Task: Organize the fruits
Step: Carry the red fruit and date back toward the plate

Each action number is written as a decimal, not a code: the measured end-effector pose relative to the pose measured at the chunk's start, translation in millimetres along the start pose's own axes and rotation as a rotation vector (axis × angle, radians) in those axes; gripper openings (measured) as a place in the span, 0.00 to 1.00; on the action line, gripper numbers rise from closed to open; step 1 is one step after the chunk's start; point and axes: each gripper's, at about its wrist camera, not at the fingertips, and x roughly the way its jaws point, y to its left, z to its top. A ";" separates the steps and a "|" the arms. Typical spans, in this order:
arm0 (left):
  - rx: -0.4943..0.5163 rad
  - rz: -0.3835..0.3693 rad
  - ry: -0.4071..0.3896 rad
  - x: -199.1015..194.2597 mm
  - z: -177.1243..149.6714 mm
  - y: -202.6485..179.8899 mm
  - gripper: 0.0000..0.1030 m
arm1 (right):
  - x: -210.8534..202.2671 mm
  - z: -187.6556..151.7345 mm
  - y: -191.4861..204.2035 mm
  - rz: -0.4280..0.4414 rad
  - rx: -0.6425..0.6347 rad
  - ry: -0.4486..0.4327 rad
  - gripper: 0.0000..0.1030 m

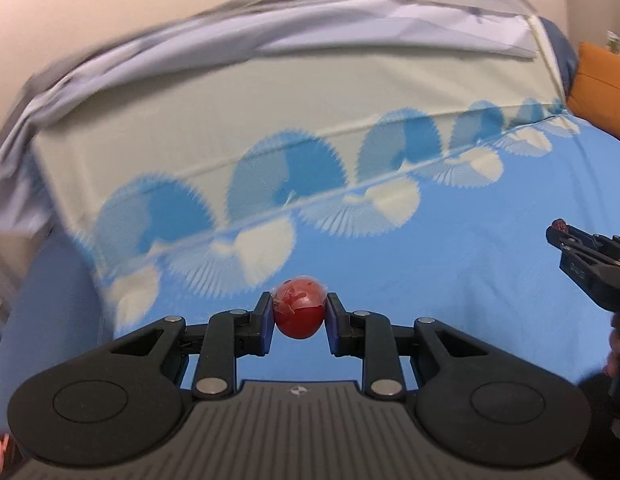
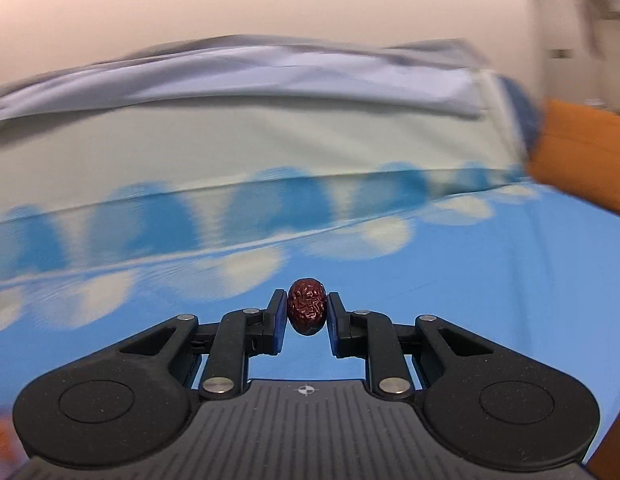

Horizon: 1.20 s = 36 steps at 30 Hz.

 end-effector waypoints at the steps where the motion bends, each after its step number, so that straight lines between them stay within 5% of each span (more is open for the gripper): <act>1: -0.019 0.010 0.020 -11.6 -10.5 6.8 0.28 | -16.8 -1.8 8.1 0.048 -0.013 0.020 0.21; 9: -0.230 0.007 0.140 -88.8 -105.6 59.0 0.28 | -126.6 -29.8 88.6 0.395 -0.185 0.187 0.21; 15: -0.313 0.043 0.175 -122.2 -155.0 77.1 0.28 | -182.7 -48.8 131.0 0.542 -0.337 0.247 0.21; 36: -0.394 0.040 0.183 -145.4 -180.3 89.0 0.28 | -222.2 -49.2 149.8 0.530 -0.437 0.203 0.21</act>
